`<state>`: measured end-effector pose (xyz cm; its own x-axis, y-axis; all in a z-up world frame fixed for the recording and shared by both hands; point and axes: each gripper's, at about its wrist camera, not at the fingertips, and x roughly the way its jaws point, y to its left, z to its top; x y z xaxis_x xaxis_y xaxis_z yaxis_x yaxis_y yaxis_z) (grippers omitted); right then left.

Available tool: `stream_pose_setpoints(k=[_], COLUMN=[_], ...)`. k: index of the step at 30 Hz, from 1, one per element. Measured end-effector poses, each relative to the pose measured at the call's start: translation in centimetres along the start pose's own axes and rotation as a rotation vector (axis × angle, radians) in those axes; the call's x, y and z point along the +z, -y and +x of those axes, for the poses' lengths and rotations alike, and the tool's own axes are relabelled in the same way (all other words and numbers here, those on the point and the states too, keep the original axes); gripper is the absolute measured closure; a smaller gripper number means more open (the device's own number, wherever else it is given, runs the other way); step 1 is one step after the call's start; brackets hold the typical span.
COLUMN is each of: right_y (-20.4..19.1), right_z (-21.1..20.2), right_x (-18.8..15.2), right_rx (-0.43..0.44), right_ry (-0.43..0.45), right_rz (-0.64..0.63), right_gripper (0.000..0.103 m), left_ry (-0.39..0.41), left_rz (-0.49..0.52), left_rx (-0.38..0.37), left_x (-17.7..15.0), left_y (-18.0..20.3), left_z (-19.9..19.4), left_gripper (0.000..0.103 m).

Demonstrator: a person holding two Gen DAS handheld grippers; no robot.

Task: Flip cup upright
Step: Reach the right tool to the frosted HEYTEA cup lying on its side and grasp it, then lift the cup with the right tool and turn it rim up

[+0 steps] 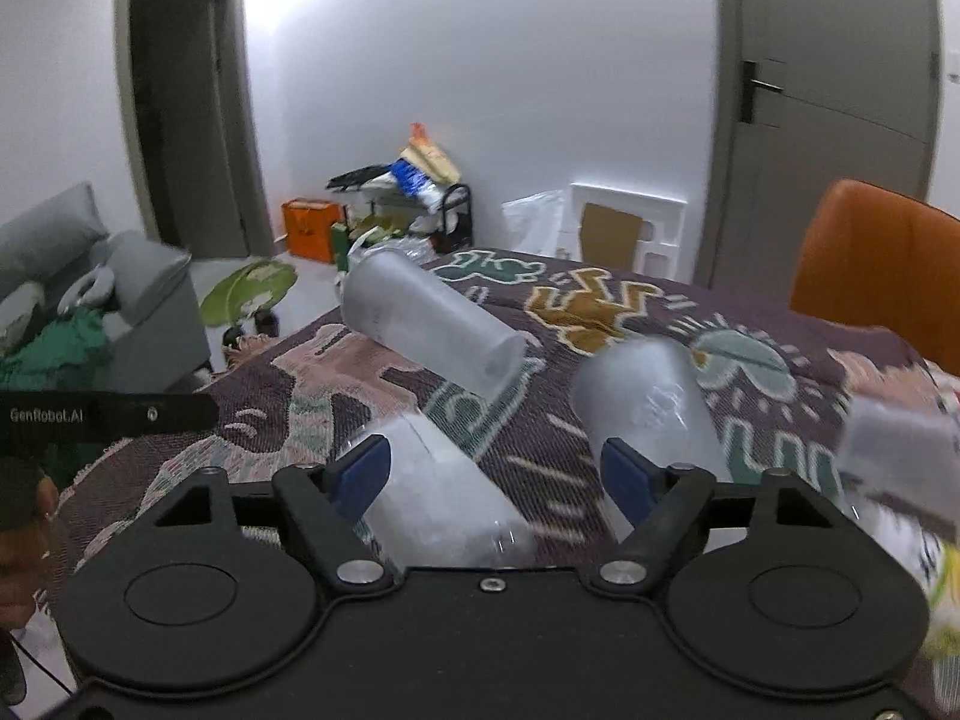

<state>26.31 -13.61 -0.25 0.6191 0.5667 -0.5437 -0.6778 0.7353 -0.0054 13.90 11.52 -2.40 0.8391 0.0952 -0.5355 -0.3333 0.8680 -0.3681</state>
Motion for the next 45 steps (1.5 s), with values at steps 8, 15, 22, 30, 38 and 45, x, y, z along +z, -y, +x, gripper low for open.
stream_pose_setpoints(k=[8,15,22,30,38,45], right_y=[-0.9,-2.6,-4.2,-5.8,-6.8,-6.4], right_z=[4.2,8.4,11.8,14.7,17.3,19.1], right_x=[3.2,5.6,6.6,7.7,7.7,7.7], right_rx=[0.027,0.052,0.083,0.088,0.103,0.124], right_ry=[-0.048,-0.09,-0.13,-0.149,-0.171,-0.256], right_rz=[-0.093,-0.199,-0.308,-0.43,-0.614,-0.631], right_gripper=[0.027,0.027,0.024,0.014,0.003,0.03], left_ry=[-0.021,-0.034,-0.031,-0.034,-0.028,-0.027], left_rz=[-0.111,-0.182,-0.277,-0.303,-0.295,-0.31], left_rx=[0.036,0.063,0.113,0.129,0.122,0.13], left_x=[2.0,2.8,3.3,3.3,3.1,2.8], left_y=[-1.9,-4.0,-6.6,-7.9,-8.4,-8.9], left_z=[2.7,4.9,5.8,6.2,5.8,5.3], left_gripper=[0.021,0.023,0.027,0.027,0.027,0.027])
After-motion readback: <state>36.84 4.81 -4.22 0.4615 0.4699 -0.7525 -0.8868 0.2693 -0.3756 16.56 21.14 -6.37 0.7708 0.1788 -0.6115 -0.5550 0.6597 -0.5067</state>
